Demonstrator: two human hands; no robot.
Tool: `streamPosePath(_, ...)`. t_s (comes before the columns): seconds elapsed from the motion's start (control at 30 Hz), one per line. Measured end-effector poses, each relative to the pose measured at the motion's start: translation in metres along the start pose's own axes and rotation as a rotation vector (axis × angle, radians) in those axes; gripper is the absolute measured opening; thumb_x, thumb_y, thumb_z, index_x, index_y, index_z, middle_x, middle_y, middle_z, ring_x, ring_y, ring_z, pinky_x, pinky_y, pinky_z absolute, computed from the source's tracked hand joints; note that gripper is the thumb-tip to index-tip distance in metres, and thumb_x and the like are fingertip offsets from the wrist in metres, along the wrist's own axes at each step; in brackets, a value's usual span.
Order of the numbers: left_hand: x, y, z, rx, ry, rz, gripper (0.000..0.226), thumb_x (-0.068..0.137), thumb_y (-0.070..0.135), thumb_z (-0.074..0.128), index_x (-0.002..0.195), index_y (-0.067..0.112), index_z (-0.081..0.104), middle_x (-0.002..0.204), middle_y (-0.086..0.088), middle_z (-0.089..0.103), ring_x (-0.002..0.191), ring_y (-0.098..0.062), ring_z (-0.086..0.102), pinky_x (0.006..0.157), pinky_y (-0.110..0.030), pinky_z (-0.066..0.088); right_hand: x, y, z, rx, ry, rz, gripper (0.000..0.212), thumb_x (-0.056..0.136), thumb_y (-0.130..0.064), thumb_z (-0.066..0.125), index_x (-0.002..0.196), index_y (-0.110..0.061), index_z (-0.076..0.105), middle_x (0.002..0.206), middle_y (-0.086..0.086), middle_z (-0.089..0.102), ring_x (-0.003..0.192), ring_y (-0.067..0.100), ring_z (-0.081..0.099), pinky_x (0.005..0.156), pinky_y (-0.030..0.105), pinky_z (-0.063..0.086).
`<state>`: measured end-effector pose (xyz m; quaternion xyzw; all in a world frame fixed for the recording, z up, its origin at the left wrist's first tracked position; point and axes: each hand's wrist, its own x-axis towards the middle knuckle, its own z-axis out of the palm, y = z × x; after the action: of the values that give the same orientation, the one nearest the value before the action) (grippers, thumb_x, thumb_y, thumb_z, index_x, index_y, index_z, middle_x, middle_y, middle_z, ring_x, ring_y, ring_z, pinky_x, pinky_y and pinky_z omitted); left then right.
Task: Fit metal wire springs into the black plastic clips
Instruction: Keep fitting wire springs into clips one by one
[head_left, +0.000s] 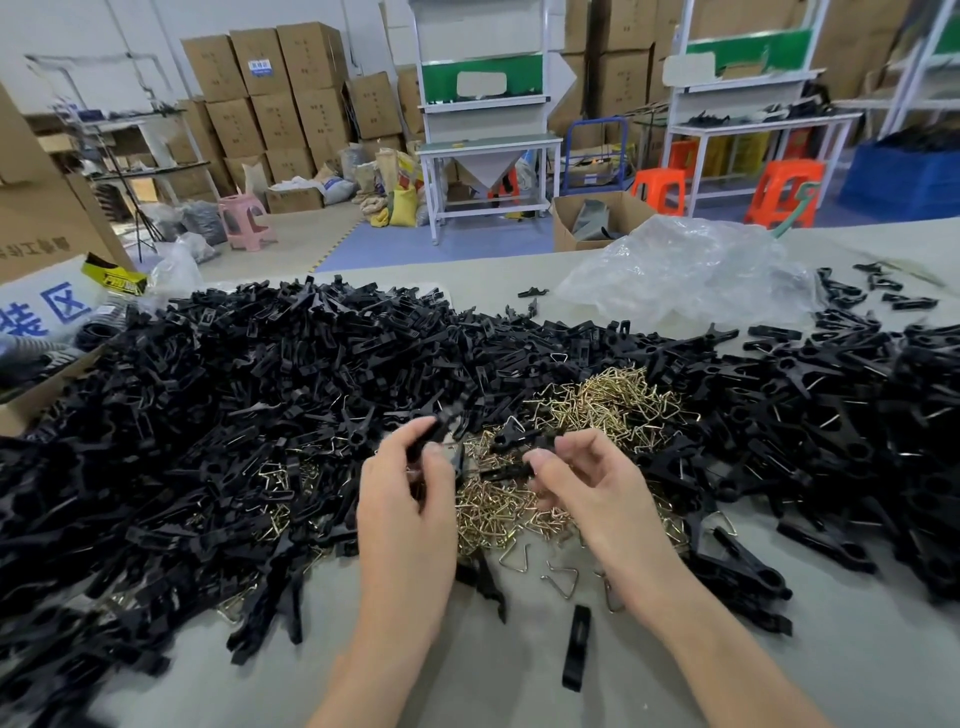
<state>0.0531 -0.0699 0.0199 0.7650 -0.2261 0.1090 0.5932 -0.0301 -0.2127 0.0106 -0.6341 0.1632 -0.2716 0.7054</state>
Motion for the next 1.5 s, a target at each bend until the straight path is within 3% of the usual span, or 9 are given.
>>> streamPosePath(0.17, -0.010, 0.013, 0.012, -0.223, -0.173, -0.078, 0.023, 0.099, 0.016, 0.059, 0.111, 0.034, 0.067, 0.105, 0.011, 0.070, 0.087, 0.000, 0.066, 0.074, -0.012, 0.048, -0.001, -0.004, 0.003, 0.040, -0.070, 0.039, 0.046, 0.071, -0.038, 0.082, 0.115, -0.030, 0.072, 0.076, -0.007, 0.067, 0.061, 0.010, 0.062, 0.060, 0.019, 0.052)
streamPosePath(0.3, -0.011, 0.013, 0.012, -0.325, -0.285, -0.126, 0.024, 0.099, 0.015, 0.059, 0.112, 0.034, 0.069, 0.095, 0.017, 0.073, 0.087, 0.002, 0.067, 0.075, -0.010, 0.050, -0.004, -0.008, 0.007, 0.026, -0.141, 0.024, 0.033, 0.070, -0.033, 0.083, 0.103, -0.030, 0.079, 0.073, -0.003, 0.064, 0.055, 0.009, 0.059, 0.054, 0.018, 0.050)
streamPosePath(0.47, -0.013, 0.011, 0.014, -0.377, -0.309, -0.135, 0.029, 0.098, 0.014, 0.061, 0.105, 0.039, 0.071, 0.089, 0.005, 0.071, 0.083, -0.015, 0.067, 0.075, -0.025, 0.057, -0.003, -0.008, 0.005, 0.154, -0.110, 0.056, 0.029, 0.069, -0.027, 0.083, 0.090, -0.011, 0.070, 0.083, 0.007, 0.071, 0.072, 0.017, 0.070, 0.066, 0.026, 0.060)
streamPosePath(0.67, -0.014, 0.011, 0.013, -0.344, -0.346, -0.104, 0.023, 0.098, 0.011, 0.061, 0.104, 0.030, 0.071, 0.091, 0.007, 0.075, 0.080, -0.010, 0.072, 0.070, -0.019, 0.055, -0.001, -0.007, 0.004, 0.063, -0.086, 0.030, 0.037, 0.066, -0.032, 0.083, 0.091, -0.009, 0.068, 0.072, 0.005, 0.068, 0.061, 0.014, 0.064, 0.060, 0.020, 0.054)
streamPosePath(0.93, -0.016, 0.004, 0.014, -0.300, -0.393, -0.087, 0.024, 0.101, 0.015, 0.057, 0.107, 0.034, 0.070, 0.099, 0.006, 0.075, 0.086, -0.014, 0.074, 0.076, -0.023, 0.058, -0.001, -0.003, -0.001, -0.064, -0.123, -0.044, 0.046, 0.066, -0.051, 0.083, 0.111, -0.043, 0.074, 0.084, 0.006, 0.075, 0.068, 0.012, 0.070, 0.067, 0.021, 0.056)
streamPosePath(1.13, -0.014, 0.001, 0.012, -0.259, -0.386, -0.043, 0.027, 0.102, 0.018, 0.055, 0.108, 0.041, 0.068, 0.106, 0.004, 0.073, 0.095, -0.018, 0.072, 0.086, -0.043, 0.058, -0.001, -0.003, -0.006, -0.047, -0.214, -0.040, 0.048, 0.081, -0.052, 0.071, 0.128, -0.043, 0.066, 0.089, 0.007, 0.077, 0.079, 0.018, 0.073, 0.082, 0.029, 0.059)
streamPosePath(1.27, -0.014, 0.002, 0.010, -0.196, -0.378, -0.008, 0.027, 0.103, 0.021, 0.053, 0.108, 0.044, 0.066, 0.101, 0.010, 0.073, 0.089, -0.013, 0.070, 0.080, -0.038, 0.057, -0.002, -0.007, -0.004, 0.005, -0.206, -0.040, 0.049, 0.073, -0.042, 0.081, 0.121, -0.041, 0.072, 0.078, 0.000, 0.072, 0.071, 0.016, 0.071, 0.073, 0.023, 0.058)
streamPosePath(1.4, -0.013, 0.002, 0.008, -0.166, -0.413, 0.010, 0.024, 0.101, 0.029, 0.050, 0.109, 0.044, 0.067, 0.097, 0.011, 0.073, 0.088, -0.015, 0.069, 0.080, -0.042, 0.056, -0.003, -0.007, -0.003, 0.024, -0.166, -0.046, 0.027, 0.072, -0.028, 0.081, 0.099, -0.028, 0.080, 0.067, 0.003, 0.065, 0.063, 0.017, 0.068, 0.063, 0.025, 0.057)
streamPosePath(1.5, -0.012, 0.000, 0.005, -0.058, -0.392, 0.060, 0.024, 0.105, 0.031, 0.046, 0.118, 0.046, 0.060, 0.101, 0.020, 0.069, 0.090, -0.006, 0.066, 0.078, -0.024, 0.052, -0.002, -0.007, -0.004, 0.011, -0.105, -0.042, 0.024, 0.071, -0.028, 0.080, 0.095, -0.027, 0.081, 0.070, 0.008, 0.071, 0.062, 0.018, 0.070, 0.061, 0.023, 0.057)
